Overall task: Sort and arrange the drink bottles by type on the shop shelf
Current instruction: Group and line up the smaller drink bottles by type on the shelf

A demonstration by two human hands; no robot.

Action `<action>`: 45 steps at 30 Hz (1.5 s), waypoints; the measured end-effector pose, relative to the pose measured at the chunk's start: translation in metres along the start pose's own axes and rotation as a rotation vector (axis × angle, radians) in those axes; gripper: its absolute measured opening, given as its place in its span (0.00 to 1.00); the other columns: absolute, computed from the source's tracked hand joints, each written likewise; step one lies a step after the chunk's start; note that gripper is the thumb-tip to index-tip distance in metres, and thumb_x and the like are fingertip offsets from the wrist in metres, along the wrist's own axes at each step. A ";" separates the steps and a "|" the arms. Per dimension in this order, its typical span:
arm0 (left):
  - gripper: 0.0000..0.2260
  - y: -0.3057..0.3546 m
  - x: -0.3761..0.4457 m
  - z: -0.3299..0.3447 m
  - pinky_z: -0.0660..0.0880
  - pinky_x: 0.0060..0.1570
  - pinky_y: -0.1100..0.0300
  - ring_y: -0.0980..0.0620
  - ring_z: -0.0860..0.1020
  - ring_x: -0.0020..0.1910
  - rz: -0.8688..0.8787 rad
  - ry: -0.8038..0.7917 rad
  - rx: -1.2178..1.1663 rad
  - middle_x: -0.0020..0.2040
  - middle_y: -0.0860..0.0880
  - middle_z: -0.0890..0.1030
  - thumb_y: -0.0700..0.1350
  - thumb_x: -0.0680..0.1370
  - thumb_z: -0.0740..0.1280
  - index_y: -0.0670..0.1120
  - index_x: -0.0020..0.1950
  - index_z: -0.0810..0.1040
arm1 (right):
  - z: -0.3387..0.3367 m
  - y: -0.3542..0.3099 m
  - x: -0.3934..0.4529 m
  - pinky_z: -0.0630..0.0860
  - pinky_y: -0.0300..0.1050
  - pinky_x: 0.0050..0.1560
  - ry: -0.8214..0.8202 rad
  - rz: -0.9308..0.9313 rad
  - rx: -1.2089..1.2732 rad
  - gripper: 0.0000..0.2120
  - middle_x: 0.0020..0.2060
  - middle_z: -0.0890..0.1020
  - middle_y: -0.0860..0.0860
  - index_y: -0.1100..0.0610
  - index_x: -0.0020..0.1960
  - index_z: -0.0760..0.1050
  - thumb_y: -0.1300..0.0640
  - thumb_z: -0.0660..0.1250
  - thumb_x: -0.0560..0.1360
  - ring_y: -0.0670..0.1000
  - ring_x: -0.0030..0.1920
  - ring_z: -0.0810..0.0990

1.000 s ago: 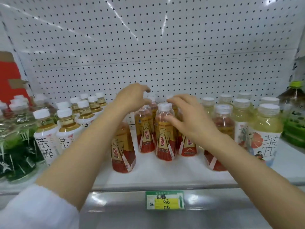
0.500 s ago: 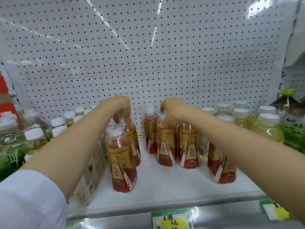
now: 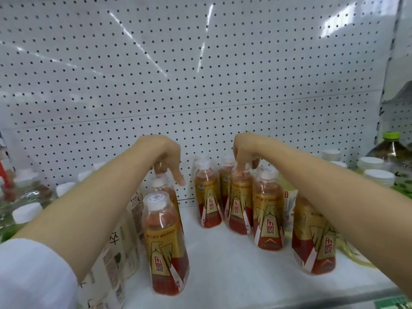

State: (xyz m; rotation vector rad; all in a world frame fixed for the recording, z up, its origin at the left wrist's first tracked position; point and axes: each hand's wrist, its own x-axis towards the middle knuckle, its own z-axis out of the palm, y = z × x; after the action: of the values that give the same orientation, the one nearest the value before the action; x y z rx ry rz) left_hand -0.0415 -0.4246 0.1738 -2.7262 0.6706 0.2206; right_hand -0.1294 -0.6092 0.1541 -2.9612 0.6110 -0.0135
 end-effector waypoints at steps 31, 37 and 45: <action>0.28 0.014 0.021 0.011 0.73 0.40 0.65 0.54 0.84 0.41 0.366 0.231 -0.235 0.55 0.49 0.83 0.50 0.68 0.81 0.51 0.66 0.80 | 0.005 0.022 0.048 0.77 0.44 0.48 -0.036 -0.266 -0.028 0.32 0.59 0.77 0.51 0.56 0.74 0.65 0.51 0.73 0.74 0.51 0.46 0.81; 0.27 0.012 0.022 0.013 0.71 0.35 0.67 0.52 0.84 0.44 0.357 0.241 -0.243 0.56 0.49 0.83 0.50 0.68 0.81 0.51 0.66 0.80 | 0.016 0.019 0.053 0.80 0.47 0.47 0.001 -0.290 0.058 0.30 0.52 0.79 0.52 0.57 0.71 0.68 0.50 0.74 0.73 0.52 0.41 0.83; 0.26 0.020 0.036 0.011 0.71 0.37 0.65 0.54 0.84 0.45 0.358 0.273 -0.253 0.52 0.50 0.84 0.54 0.67 0.81 0.51 0.63 0.81 | 0.012 0.016 0.040 0.84 0.46 0.42 -0.062 -0.326 0.230 0.29 0.46 0.83 0.59 0.63 0.62 0.75 0.53 0.80 0.66 0.55 0.40 0.86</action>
State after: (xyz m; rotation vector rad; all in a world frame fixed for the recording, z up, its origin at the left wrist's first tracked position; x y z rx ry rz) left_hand -0.0200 -0.4526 0.1498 -2.8822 1.2908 0.0115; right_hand -0.0984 -0.6385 0.1395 -2.7880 0.1049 -0.0197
